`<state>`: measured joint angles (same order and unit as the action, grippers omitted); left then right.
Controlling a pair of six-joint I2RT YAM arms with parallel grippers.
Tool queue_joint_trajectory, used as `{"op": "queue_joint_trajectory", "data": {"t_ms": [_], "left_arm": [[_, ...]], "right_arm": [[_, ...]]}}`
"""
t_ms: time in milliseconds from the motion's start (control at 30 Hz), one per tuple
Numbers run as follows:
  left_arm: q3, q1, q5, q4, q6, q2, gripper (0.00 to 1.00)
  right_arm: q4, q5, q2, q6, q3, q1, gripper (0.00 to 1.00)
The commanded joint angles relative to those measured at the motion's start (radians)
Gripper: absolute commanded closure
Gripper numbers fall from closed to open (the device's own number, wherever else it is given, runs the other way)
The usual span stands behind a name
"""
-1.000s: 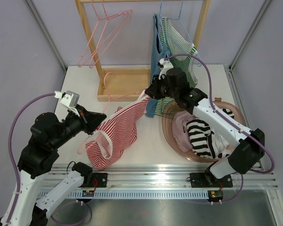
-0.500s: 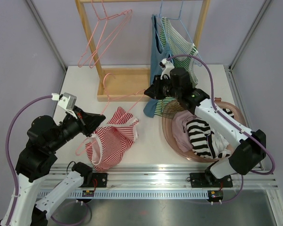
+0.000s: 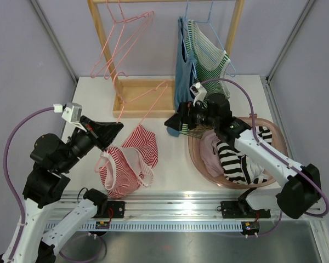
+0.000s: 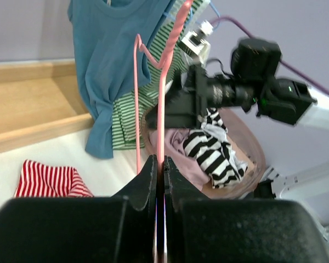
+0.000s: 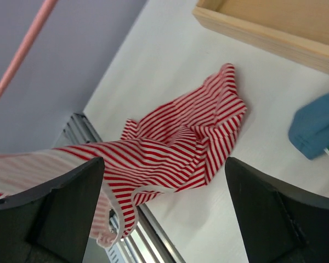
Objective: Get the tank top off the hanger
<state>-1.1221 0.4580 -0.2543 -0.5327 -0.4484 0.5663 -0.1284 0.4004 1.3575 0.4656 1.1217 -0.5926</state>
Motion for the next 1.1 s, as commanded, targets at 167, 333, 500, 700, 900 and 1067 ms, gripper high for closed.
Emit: {"op": "queue_joint_trajectory", "data": {"t_ms": [167, 333, 500, 700, 900, 1067], "left_arm": [[0.031, 0.004, 0.015, 0.351, -0.072, 0.083, 1.0], [0.136, 0.018, -0.01, 0.757, -0.065, 0.136, 1.0], [0.246, 0.111, 0.172, 1.072, 0.092, 0.216, 1.0], [0.343, 0.166, 0.362, 1.278, 0.269, 0.286, 1.0], [0.268, 0.166, 0.542, 1.102, 0.2, 0.36, 1.0], [0.043, 0.165, 0.605, 0.805, 0.175, 0.448, 1.0]], "right_arm": [[0.276, 0.261, -0.173, 0.015, -0.111, 0.001, 0.01], [0.247, 0.296, -0.19, 0.001, -0.112, -0.001, 0.01], [0.179, 0.266, -0.189, -0.037, -0.108, -0.053, 0.01], [0.033, 0.003, -0.169, -0.137, -0.102, -0.239, 0.01], [0.063, -0.165, -0.092, -0.159, -0.139, -0.354, 0.0], [0.018, -0.343, 0.038, -0.151, -0.117, -0.455, 0.01]]}}
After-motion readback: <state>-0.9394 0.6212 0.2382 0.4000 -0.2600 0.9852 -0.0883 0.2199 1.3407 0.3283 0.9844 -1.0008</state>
